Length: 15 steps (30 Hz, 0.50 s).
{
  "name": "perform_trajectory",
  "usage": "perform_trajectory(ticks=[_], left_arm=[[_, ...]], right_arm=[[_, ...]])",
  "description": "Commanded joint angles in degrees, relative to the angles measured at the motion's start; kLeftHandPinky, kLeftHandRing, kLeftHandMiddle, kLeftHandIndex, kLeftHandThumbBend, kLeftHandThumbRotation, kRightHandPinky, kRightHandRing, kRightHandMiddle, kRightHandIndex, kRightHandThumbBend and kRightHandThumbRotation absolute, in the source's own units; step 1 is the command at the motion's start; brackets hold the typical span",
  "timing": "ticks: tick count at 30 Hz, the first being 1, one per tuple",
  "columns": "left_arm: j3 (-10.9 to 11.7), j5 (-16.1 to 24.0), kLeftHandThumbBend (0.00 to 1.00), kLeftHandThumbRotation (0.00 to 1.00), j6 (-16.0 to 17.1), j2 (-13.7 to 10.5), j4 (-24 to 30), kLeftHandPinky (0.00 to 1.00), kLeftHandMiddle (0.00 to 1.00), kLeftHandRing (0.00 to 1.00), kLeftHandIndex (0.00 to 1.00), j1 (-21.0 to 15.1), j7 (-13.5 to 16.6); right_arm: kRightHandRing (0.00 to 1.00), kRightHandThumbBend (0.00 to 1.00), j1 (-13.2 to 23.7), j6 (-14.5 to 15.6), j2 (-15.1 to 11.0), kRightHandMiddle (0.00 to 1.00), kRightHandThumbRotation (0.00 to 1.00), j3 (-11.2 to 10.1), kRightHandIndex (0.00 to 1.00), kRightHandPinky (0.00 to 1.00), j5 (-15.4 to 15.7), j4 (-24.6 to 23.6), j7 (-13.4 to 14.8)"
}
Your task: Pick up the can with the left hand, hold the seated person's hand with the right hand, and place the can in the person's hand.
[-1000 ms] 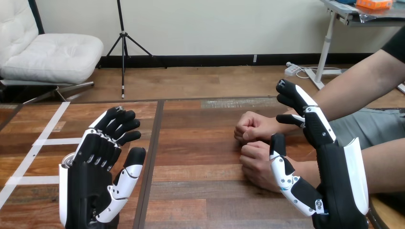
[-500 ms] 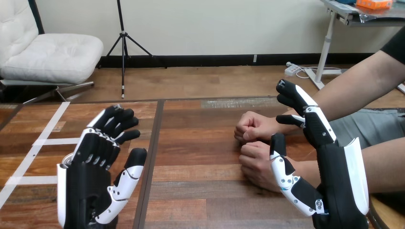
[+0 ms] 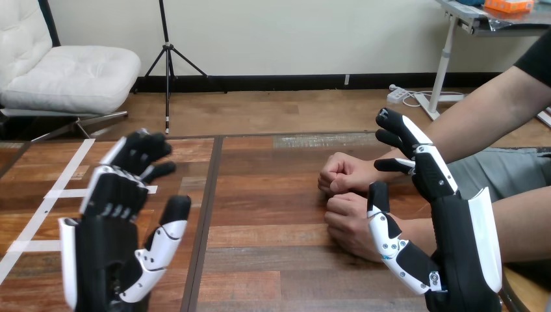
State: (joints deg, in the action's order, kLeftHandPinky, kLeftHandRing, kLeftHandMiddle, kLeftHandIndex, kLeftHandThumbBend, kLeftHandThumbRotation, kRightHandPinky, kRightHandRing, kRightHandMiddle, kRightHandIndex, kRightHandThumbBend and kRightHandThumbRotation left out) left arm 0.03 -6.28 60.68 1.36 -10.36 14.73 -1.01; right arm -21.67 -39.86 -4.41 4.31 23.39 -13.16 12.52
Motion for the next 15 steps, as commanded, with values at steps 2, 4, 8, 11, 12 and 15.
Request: perform_trajectory(ticks=[2, 4, 8, 11, 12, 15], left_arm=[[2.2, 2.1, 0.64, 0.33, 2.6, 3.6, 3.4, 0.70, 0.79, 0.77, 0.78, 0.5, 2.3], [2.5, 2.6, 0.65, 0.33, 2.9, 3.7, 3.4, 0.71, 0.79, 0.77, 0.79, 0.4, 2.9], [5.2, 6.6, 0.66, 0.31, 3.9, 5.0, 3.3, 0.72, 0.81, 0.78, 0.79, -0.2, 5.7], [7.1, 10.0, 0.66, 0.31, 4.9, 5.8, 3.0, 0.73, 0.82, 0.80, 0.80, -0.6, 7.8], [7.6, 10.8, 0.66, 0.30, 5.0, 5.9, 3.0, 0.74, 0.82, 0.80, 0.81, -0.8, 8.4], [8.6, 13.1, 0.66, 0.30, 4.9, 6.2, 3.1, 0.77, 0.84, 0.82, 0.82, -0.9, 10.2]], right_arm=[[0.83, 0.07, 3.6, -0.9, 0.2, 0.87, 0.00, -0.2, 0.88, 0.67, -0.8, -0.1, 0.1], [0.84, 0.07, 3.6, -0.9, 0.3, 0.88, 0.00, 0.0, 0.88, 0.68, -1.3, 0.0, -0.1], [0.85, 0.08, 3.6, -0.8, 0.4, 0.88, 0.00, 0.0, 0.88, 0.68, -1.0, 0.1, 0.1], [0.85, 0.08, 3.6, -0.9, 0.3, 0.88, 0.00, 0.0, 0.88, 0.69, -0.9, 0.2, 0.1], [0.85, 0.08, 3.6, -0.9, 0.3, 0.88, 0.00, 0.0, 0.87, 0.69, -0.9, 0.2, 0.1], [0.85, 0.08, 3.7, -1.0, 0.2, 0.88, 0.00, -0.1, 0.87, 0.69, -0.8, 0.3, 0.1]])
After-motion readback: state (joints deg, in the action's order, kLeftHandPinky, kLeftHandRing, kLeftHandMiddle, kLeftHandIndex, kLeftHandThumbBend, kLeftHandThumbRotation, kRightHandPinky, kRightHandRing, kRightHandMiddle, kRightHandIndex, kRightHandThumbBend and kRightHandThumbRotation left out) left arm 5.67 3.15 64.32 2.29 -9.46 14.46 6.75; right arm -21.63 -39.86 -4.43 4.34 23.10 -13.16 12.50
